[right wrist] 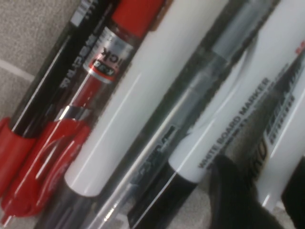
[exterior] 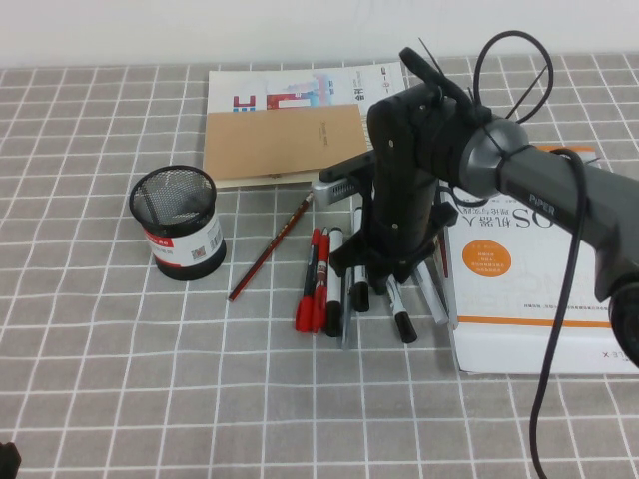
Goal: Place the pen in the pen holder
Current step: Pick up the pen on the table, then place the pen onto the pen holder
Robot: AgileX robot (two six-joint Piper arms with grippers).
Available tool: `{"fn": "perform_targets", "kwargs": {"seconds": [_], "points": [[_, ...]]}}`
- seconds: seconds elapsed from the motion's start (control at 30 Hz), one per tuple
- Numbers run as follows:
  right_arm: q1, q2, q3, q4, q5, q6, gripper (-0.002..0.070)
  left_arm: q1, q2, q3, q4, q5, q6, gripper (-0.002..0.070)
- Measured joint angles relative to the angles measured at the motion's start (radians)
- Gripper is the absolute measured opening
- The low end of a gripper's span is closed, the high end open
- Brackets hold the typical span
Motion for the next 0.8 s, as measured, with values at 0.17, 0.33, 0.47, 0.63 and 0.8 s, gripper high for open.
{"fn": "perform_targets", "kwargs": {"seconds": [0.17,0.33,0.47,0.63,0.8], "points": [[0.0,0.0,-0.003,0.002,0.002,-0.011,0.0172,0.0,0.0,0.0,0.0,0.0,0.0,-0.0005],[0.0,-0.006,-0.013,0.015,0.004,-0.015,0.0104,0.0,0.0,0.0,0.0,0.0,0.0,-0.0005],[0.0,-0.092,0.035,0.029,-0.023,-0.008,0.0104,0.0,0.0,0.0,0.0,0.0,0.0,-0.0005],[0.004,-0.304,0.303,0.1,-0.415,0.017,0.0103,0.0,0.0,0.0,0.0,0.0,0.0,-0.0005],[0.055,-0.474,0.682,0.147,-1.088,0.023,0.0103,0.0,0.0,0.0,0.0,0.0,0.0,-0.0005]]}}
